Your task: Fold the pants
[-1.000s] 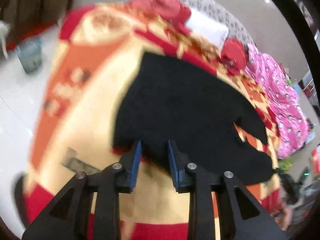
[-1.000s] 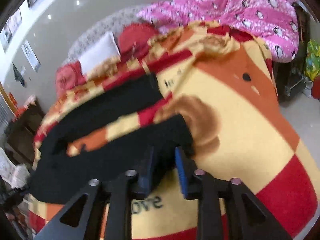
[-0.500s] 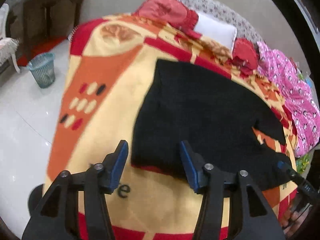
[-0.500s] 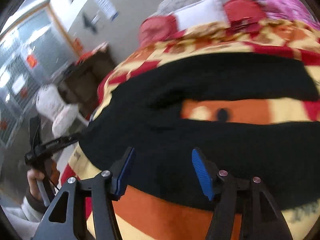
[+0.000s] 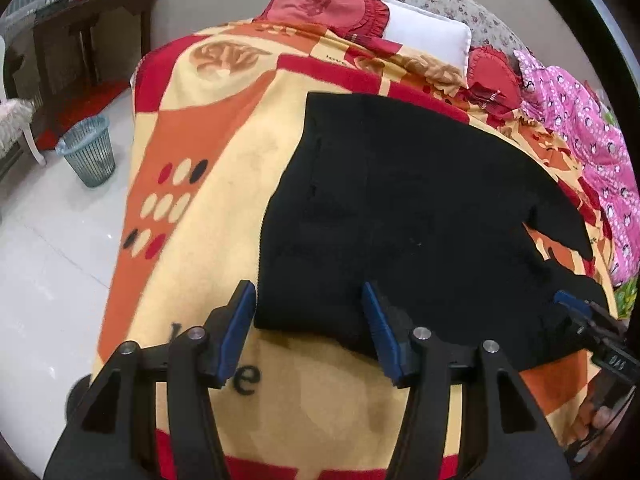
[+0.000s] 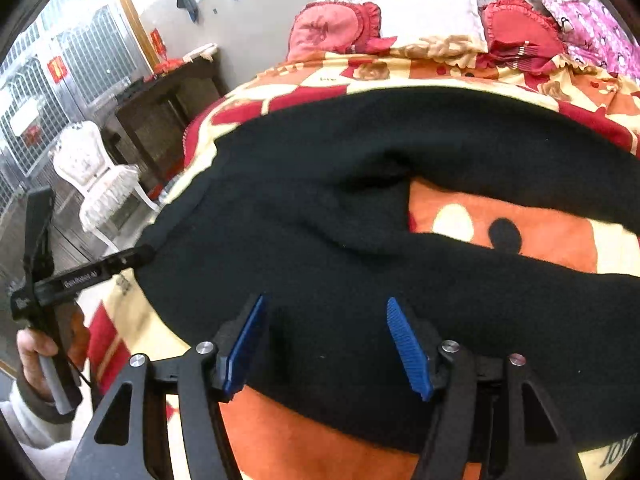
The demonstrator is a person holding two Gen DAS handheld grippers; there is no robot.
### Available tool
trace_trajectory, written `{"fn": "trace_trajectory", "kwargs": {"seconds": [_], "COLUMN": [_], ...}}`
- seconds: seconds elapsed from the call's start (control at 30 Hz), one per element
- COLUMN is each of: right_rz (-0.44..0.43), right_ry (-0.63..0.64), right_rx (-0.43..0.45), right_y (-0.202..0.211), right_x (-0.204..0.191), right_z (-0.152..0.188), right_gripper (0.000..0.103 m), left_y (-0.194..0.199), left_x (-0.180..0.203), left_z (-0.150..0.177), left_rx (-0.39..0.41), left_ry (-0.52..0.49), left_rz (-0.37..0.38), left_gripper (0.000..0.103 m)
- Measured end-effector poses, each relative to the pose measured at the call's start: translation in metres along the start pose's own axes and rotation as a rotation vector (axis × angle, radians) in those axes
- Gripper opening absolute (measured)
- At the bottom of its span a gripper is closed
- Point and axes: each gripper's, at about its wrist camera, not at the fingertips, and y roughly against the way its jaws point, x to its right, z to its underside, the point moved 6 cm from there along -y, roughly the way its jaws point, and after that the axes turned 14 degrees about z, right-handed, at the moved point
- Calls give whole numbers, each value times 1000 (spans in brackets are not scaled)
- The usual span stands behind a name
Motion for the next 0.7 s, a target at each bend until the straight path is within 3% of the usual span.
{"fn": "trace_trajectory", "kwargs": {"seconds": [0.3,0.37,0.57,0.7], "right_rz": [7,9,0,16], "right_ry": [21,24,73,76], "right_rx": [-10,-19,-32,22], "right_y": [2,-2,-10,0], "right_x": [-6,-8,-13,-2], "right_z": [4,5,1,-35], "right_gripper": [67,73,79,79], "left_y": [26,32,29,3], "left_x": [13,17,36,53], "left_z": [-8,-11,-17,-20], "left_rx": [63,75,83,45], "left_ry": [-53,-62,-76,-94], "left_rz": [-41,-37,23,76], "left_gripper": [55,55,55,60]}}
